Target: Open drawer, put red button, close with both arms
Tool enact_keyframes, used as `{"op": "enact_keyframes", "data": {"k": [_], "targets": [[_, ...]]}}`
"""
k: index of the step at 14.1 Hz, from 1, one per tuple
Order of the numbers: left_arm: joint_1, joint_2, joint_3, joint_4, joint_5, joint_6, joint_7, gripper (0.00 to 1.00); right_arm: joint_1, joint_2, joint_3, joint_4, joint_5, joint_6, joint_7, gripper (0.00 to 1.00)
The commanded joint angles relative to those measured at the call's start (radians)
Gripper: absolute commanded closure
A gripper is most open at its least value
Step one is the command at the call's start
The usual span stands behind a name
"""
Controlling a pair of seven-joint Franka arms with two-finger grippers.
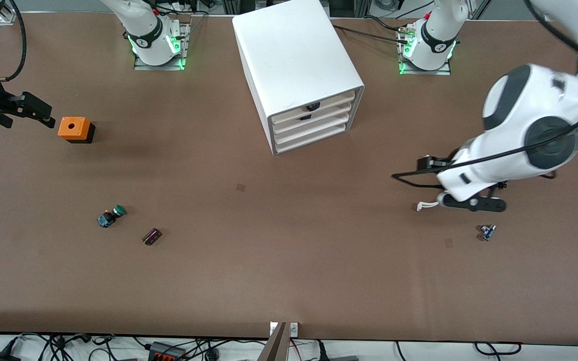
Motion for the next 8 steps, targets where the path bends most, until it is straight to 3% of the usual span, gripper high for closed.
{"op": "enact_keyframes", "data": {"k": [1,4,6,8], "targets": [[-0.014,-0.141,0.113,-0.056,-0.002,-0.017,0.157,0.00,-0.014,-0.009,0.014,0.004,-0.007,-0.025,0.025,0.00],[-0.092,-0.299,0.302,-0.195,-0.112,-0.002,0.318,0.00,-0.011,-0.006,0.015,0.002,-0.009,-0.033,0.024,0.00],[-0.117,-0.384,0.335,-0.264,-0.117,0.047,0.311,0.00,-0.011,-0.003,0.015,0.002,-0.013,-0.021,0.024,0.00],[-0.120,-0.408,0.341,-0.301,-0.101,0.111,0.294,0.00,-0.014,0.010,0.015,0.002,-0.013,-0.013,0.024,0.00]]}}
